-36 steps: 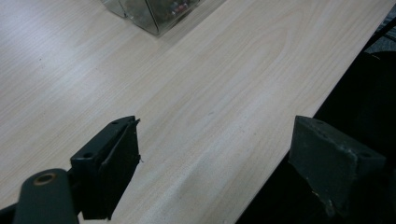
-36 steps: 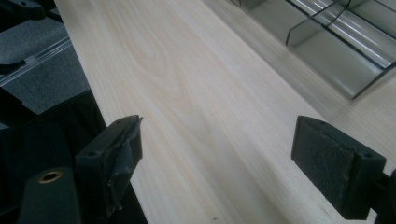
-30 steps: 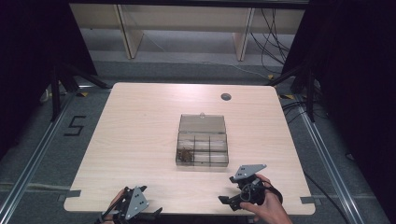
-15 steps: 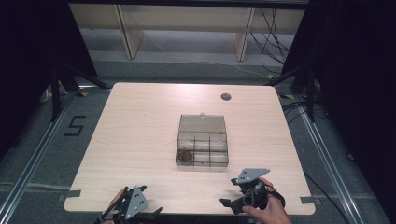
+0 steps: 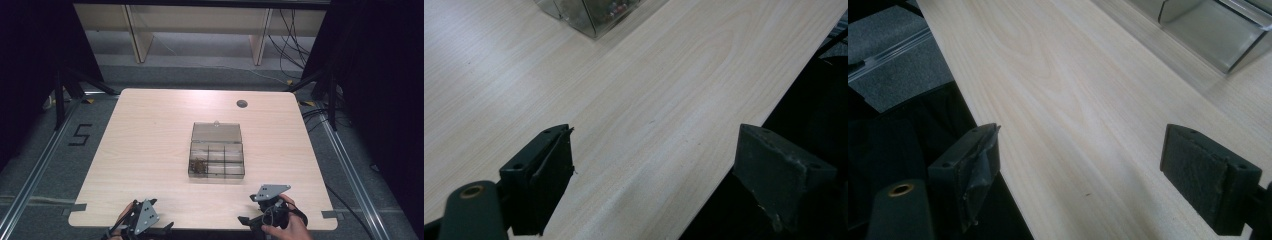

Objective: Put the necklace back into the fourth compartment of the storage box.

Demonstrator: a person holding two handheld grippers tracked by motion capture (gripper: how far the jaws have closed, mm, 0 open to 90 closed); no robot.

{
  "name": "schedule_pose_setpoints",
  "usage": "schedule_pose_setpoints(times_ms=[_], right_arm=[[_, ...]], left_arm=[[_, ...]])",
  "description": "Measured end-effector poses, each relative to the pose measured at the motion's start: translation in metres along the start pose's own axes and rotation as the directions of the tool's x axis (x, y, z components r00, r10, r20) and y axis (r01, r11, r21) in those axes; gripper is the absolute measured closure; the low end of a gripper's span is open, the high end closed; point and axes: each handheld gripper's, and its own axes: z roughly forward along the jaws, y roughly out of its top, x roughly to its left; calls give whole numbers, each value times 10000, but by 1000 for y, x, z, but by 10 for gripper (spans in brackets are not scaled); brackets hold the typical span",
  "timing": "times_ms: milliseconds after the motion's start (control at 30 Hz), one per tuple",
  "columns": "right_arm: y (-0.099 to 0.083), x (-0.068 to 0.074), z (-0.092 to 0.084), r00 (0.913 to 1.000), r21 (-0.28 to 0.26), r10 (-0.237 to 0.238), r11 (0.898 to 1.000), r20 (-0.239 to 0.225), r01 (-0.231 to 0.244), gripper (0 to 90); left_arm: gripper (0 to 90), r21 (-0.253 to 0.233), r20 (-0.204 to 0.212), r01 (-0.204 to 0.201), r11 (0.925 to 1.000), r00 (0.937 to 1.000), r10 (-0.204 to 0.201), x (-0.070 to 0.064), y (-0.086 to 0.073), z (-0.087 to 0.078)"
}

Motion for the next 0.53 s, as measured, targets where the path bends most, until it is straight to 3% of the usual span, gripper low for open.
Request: schedule_pose_setpoints(times_ms=[67,133,167,300,367,533], right_arm=[[-1,1,-3,9998,260,192,9995,-76,-190,169],[-2,-1,-2,10000,37,27,10000,3,-27,170],[-3,-2,-3,10000,73,-63,10000,59,62,171],[-6,-2,-7,9995,168,298,9994,116,-300,171],[-7,-5,-6,9998,-79,145,9999,154,-144,171],[-8,-6,-9,9999,162,131,9998,96,-133,176]], left_arm=[[155,24,25,-189,9998,9998,189,1,0,0],[155,64,10,-213,9998,9998,213,1,0,0],[155,50,45,30,10000,10000,-30,-1,0,1],[155,119,60,-55,9999,10000,54,0,0,1],[155,96,48,-31,9999,10000,30,0,0,1],[155,78,6,20,10000,10000,-20,-1,-1,1]])
